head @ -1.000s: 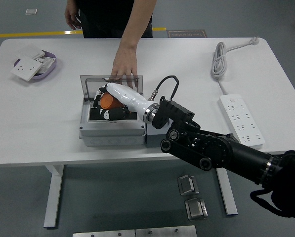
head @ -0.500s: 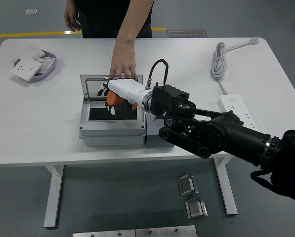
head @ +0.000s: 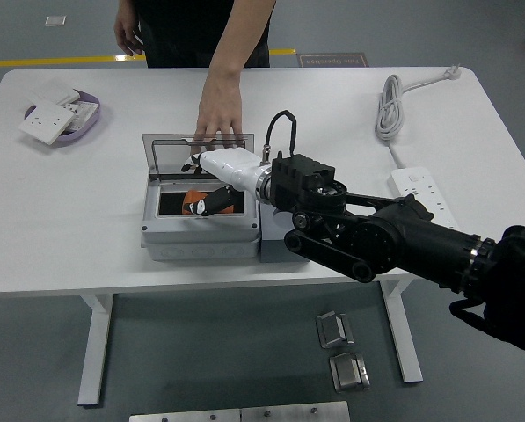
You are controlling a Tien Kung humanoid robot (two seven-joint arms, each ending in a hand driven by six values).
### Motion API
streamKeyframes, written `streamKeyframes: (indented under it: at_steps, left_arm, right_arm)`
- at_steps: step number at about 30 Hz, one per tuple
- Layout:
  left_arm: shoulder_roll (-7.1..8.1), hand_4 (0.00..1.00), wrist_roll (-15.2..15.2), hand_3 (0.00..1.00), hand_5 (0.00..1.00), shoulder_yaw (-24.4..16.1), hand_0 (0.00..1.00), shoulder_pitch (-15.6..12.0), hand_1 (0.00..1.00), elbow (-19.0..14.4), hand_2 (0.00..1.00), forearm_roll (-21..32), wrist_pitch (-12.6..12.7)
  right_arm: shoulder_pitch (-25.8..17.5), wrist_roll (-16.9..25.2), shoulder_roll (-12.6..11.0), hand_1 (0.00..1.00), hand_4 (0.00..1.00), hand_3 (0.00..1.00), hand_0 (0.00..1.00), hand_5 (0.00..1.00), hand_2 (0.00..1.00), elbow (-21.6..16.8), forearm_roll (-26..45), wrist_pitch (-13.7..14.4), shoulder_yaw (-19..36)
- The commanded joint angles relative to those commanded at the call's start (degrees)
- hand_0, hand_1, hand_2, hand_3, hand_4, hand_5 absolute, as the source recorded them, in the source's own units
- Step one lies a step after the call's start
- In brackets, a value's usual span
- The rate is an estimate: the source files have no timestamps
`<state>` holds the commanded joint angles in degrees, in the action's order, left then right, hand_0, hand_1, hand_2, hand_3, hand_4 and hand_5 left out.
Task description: Pick up the cylinder from the cube,place it in the box,flap close box
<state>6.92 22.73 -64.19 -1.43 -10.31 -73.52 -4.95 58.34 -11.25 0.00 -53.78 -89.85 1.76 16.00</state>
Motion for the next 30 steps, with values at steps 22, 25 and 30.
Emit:
streamKeyframes:
  at_steps: [22,25,30]
  left_arm:
    - [-0.63,0.66,-0.1,0.552,0.317,1.5,0.601,-0.5,0.638,0.0,0.551,1.1,0.0]
    - [-0.57,0.658,-0.1,0.552,0.315,1.6,0.601,-0.4,0.639,0.0,0.551,1.2,0.1]
    - [-0.57,0.654,-0.1,0.552,0.309,1.5,0.601,-0.3,0.638,0.0,0.551,1.1,0.1]
  right_arm:
    - [4.2,1.2,0.0,0.796,0.797,0.871,0.905,0.506,0.804,-5.8,5.9,-2.0,11.7]
    - [5.1,1.7,0.0,0.788,0.805,0.87,0.896,0.516,0.794,-2.1,7.3,-2.1,11.4]
    - [5.1,2.4,0.0,0.783,0.798,0.868,0.884,0.508,0.788,3.6,8.9,-2.2,10.2]
